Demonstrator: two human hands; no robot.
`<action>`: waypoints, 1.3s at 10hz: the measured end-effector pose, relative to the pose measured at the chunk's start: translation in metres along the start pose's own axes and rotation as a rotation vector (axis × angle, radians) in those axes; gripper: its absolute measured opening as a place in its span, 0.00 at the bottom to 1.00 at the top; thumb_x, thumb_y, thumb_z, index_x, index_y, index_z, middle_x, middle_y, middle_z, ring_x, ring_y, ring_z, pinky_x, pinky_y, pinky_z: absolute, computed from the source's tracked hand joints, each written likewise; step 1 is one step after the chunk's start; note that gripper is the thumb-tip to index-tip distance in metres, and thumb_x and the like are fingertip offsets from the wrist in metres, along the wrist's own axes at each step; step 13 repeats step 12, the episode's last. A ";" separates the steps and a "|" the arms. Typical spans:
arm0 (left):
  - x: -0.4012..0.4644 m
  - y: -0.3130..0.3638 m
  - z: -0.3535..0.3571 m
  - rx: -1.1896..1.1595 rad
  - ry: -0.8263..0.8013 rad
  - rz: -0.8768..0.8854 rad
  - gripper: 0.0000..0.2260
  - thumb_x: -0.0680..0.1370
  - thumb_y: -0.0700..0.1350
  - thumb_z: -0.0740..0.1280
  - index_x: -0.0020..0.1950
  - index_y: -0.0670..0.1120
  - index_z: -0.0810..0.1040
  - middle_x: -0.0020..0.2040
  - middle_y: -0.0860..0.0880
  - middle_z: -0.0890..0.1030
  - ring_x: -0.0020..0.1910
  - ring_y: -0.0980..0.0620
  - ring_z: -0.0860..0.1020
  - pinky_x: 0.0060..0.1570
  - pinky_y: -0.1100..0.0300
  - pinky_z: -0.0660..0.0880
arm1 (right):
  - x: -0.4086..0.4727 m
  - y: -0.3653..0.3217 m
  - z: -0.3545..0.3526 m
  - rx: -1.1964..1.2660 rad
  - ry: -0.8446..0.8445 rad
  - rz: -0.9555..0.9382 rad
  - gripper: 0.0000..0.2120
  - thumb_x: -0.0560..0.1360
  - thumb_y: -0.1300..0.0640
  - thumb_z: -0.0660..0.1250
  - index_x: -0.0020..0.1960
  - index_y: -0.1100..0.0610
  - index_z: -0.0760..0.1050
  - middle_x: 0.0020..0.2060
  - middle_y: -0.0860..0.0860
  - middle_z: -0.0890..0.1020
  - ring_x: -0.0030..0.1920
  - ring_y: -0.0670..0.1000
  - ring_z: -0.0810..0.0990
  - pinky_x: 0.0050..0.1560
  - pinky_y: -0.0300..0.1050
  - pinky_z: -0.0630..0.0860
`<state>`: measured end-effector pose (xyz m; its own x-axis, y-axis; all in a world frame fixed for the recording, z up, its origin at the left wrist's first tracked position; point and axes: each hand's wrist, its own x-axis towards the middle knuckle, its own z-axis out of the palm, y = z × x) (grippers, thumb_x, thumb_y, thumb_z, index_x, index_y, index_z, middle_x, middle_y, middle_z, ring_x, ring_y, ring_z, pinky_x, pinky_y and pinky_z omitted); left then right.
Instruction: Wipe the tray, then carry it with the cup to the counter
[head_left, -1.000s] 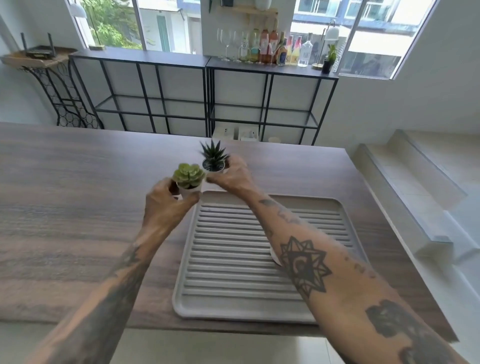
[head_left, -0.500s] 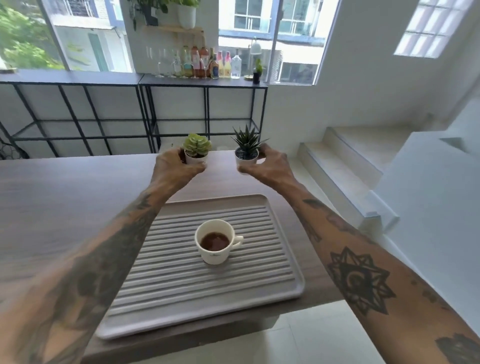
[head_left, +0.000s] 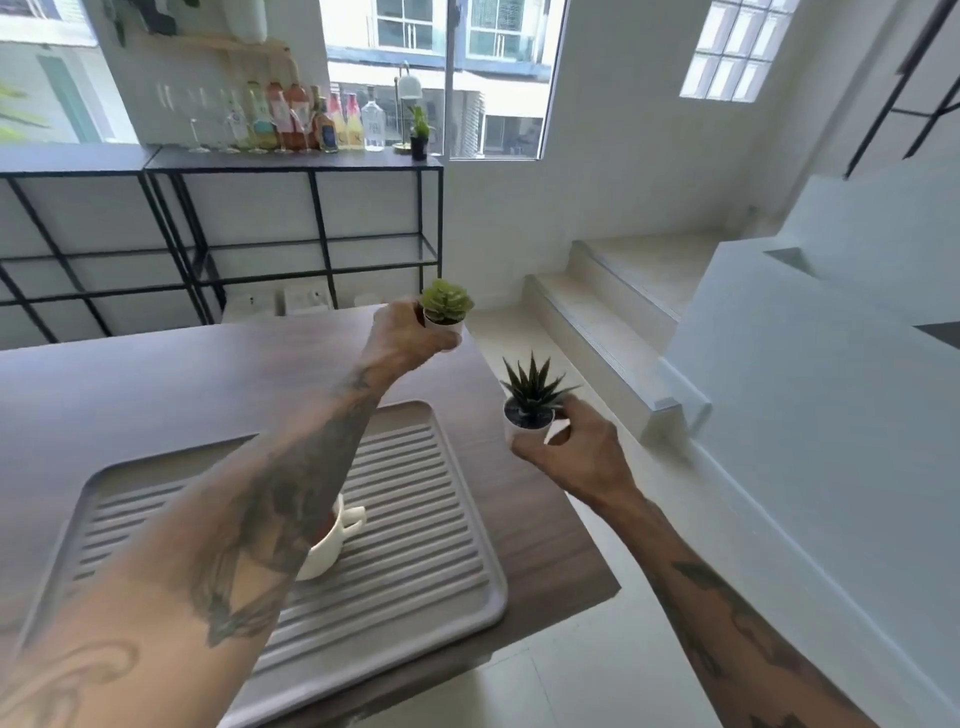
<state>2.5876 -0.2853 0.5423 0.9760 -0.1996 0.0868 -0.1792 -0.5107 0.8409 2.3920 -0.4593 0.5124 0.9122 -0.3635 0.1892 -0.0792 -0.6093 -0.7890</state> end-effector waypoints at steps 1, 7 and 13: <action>0.004 -0.010 0.024 0.028 -0.013 -0.041 0.12 0.58 0.53 0.78 0.36 0.53 0.78 0.34 0.57 0.81 0.32 0.62 0.77 0.20 0.75 0.66 | -0.008 0.015 0.012 0.030 -0.023 0.004 0.15 0.63 0.50 0.76 0.48 0.47 0.79 0.35 0.44 0.80 0.31 0.39 0.78 0.31 0.25 0.70; 0.001 -0.057 0.120 -0.066 -0.169 -0.080 0.12 0.63 0.47 0.76 0.45 0.51 0.83 0.39 0.55 0.85 0.42 0.55 0.83 0.44 0.63 0.77 | -0.018 0.073 0.050 0.065 0.024 0.141 0.14 0.65 0.50 0.77 0.49 0.49 0.79 0.42 0.45 0.83 0.40 0.39 0.80 0.38 0.26 0.72; -0.058 -0.035 0.033 -0.048 0.044 0.057 0.25 0.73 0.50 0.74 0.67 0.43 0.76 0.60 0.45 0.81 0.56 0.53 0.79 0.53 0.68 0.76 | -0.059 0.059 0.010 0.047 0.145 0.209 0.37 0.67 0.50 0.77 0.72 0.45 0.63 0.58 0.48 0.78 0.45 0.44 0.81 0.48 0.41 0.75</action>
